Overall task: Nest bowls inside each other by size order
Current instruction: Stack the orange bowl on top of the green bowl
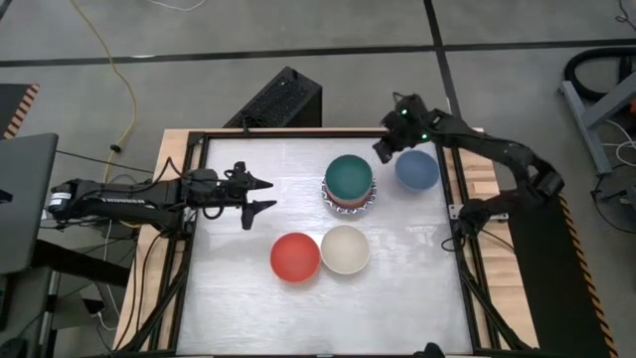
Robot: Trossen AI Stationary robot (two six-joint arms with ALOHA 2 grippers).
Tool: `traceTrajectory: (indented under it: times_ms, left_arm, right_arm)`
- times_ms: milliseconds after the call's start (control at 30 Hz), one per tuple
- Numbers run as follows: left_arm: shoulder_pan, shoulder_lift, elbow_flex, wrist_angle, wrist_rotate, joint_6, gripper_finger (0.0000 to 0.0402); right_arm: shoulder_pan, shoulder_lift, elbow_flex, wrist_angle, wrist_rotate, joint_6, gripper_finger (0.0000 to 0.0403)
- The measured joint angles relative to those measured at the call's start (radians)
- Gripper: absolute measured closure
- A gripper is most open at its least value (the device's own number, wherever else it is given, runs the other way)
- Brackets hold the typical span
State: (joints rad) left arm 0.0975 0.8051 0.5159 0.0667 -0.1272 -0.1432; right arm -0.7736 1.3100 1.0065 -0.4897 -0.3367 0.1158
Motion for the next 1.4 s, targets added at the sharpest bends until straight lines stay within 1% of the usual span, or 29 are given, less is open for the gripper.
traceTrajectory:
  times_ms: [133, 267, 400, 500, 700, 900, 1000, 1100, 1233, 1300, 1400]
  left_arm:
    - [0.000, 0.000, 0.000, 0.000, 0.000, 0.004, 0.0154]
    - [0.000, 0.003, 0.000, 0.000, 0.000, 0.006, 0.0154]
    - [0.000, 0.003, 0.000, 0.000, 0.000, 0.006, 0.0154]
    - [-0.001, 0.003, 0.000, 0.000, 0.000, 0.001, 0.0154]
    - [-0.019, 0.003, 0.000, -0.001, 0.000, -0.006, 0.0154]
    - [-0.034, 0.020, 0.000, -0.007, 0.011, 0.002, 0.0154]
    - [-0.047, 0.066, 0.000, -0.002, 0.042, 0.014, 0.0154]
    - [-0.054, 0.137, 0.000, -0.001, 0.041, -0.030, 0.0154]
    - [-0.080, 0.240, 0.000, -0.001, 0.039, -0.093, 0.0154]
    - [-0.102, 0.283, 0.003, -0.006, 0.039, -0.114, 0.0154]
    - [-0.140, 0.343, 0.044, -0.050, 0.018, -0.133, 0.0154]
  right_arm:
    - [0.024, -0.057, 0.001, 0.006, -0.062, -0.001, 0.0387]
    - [0.070, -0.066, -0.027, 0.016, -0.062, 0.000, 0.0387]
    - [0.105, -0.032, -0.052, 0.027, -0.049, -0.001, 0.0387]
    - [0.105, -0.009, -0.073, 0.031, -0.030, -0.001, 0.0387]
    - [0.104, 0.007, -0.100, 0.051, -0.027, 0.000, 0.0387]
    - [0.098, -0.043, -0.090, 0.088, -0.027, 0.008, 0.0386]
    - [0.087, -0.095, -0.081, 0.086, -0.027, 0.015, 0.0380]
    - [0.080, -0.150, -0.079, 0.069, -0.009, 0.015, 0.0375]
    - [0.084, -0.208, -0.078, -0.007, 0.049, 0.039, 0.0372]
    - [0.096, -0.219, -0.078, -0.064, 0.058, 0.039, 0.0367]
    - [0.111, -0.224, -0.078, -0.137, 0.070, 0.036, 0.0352]
